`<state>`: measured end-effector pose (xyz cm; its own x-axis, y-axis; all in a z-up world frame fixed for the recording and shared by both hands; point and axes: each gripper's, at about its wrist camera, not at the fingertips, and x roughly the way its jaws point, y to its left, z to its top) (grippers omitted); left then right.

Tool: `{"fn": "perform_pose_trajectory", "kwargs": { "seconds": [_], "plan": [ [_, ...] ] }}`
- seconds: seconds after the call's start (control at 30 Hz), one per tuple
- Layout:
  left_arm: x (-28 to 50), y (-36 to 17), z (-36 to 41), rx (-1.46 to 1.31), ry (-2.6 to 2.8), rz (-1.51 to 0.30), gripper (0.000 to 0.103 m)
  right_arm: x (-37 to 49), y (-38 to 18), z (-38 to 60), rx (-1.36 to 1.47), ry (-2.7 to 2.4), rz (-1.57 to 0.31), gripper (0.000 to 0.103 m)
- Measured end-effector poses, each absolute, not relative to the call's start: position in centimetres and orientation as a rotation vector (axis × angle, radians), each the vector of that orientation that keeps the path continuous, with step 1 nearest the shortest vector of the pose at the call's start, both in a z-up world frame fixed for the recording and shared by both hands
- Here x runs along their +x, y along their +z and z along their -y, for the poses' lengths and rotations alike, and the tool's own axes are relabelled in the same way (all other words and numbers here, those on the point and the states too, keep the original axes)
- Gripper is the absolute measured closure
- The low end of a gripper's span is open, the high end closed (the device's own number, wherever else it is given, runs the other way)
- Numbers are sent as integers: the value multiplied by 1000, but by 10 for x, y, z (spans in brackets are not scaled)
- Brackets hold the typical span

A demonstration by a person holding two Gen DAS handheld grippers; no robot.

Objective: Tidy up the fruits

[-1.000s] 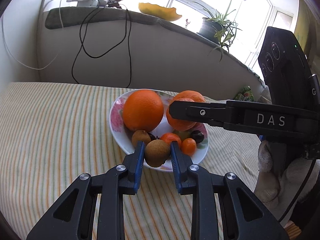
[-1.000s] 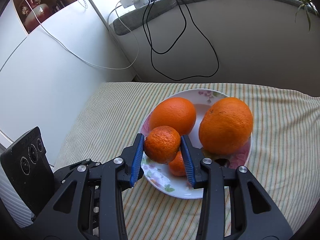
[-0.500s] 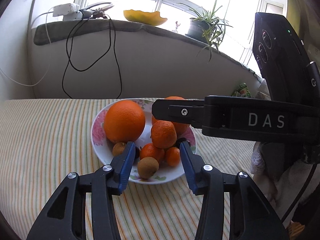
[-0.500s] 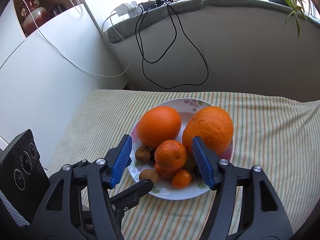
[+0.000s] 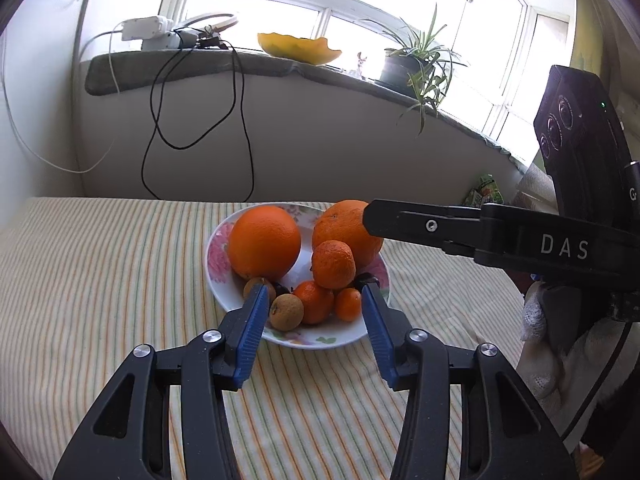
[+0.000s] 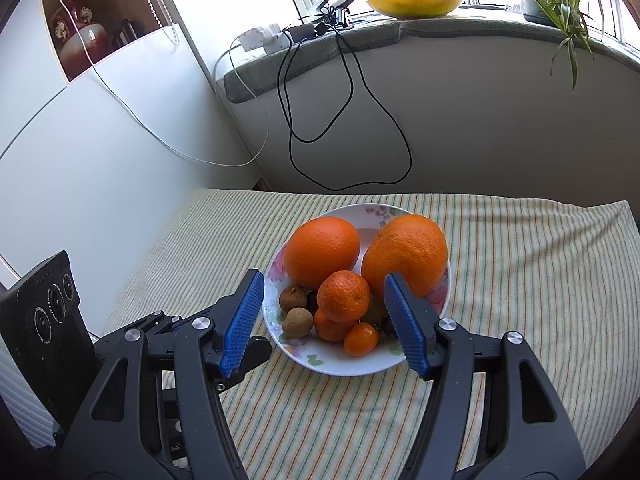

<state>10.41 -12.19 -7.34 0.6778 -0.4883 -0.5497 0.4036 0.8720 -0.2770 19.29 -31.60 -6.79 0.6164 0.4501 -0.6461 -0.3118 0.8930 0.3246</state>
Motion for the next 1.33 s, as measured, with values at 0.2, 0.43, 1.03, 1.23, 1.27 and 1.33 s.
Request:
{"fn": "perform_pose_trajectory", "kwargs": {
  "seconds": [0.2, 0.43, 1.03, 1.23, 1.27, 1.33],
  "plan": [
    [95, -71, 117, -133, -488, -656, 45, 175, -66, 322, 166, 410, -764, 37],
    [88, -66, 112, -127, -441, -663, 34, 153, -62, 325, 101, 350, -705, 33],
    [80, -62, 112, -68, -334, -655, 26, 134, -65, 338, 76, 273, -657, 11],
    [80, -63, 111, -65, -325, -649, 26, 134, -67, 339, 74, 271, -664, 11],
    [79, -63, 111, -61, -326, -641, 26, 134, -68, 339, 75, 269, -666, 11],
    [78, -64, 111, -52, -322, -640, 26, 136, -71, 341, 75, 263, -674, 11]
  ]
}}
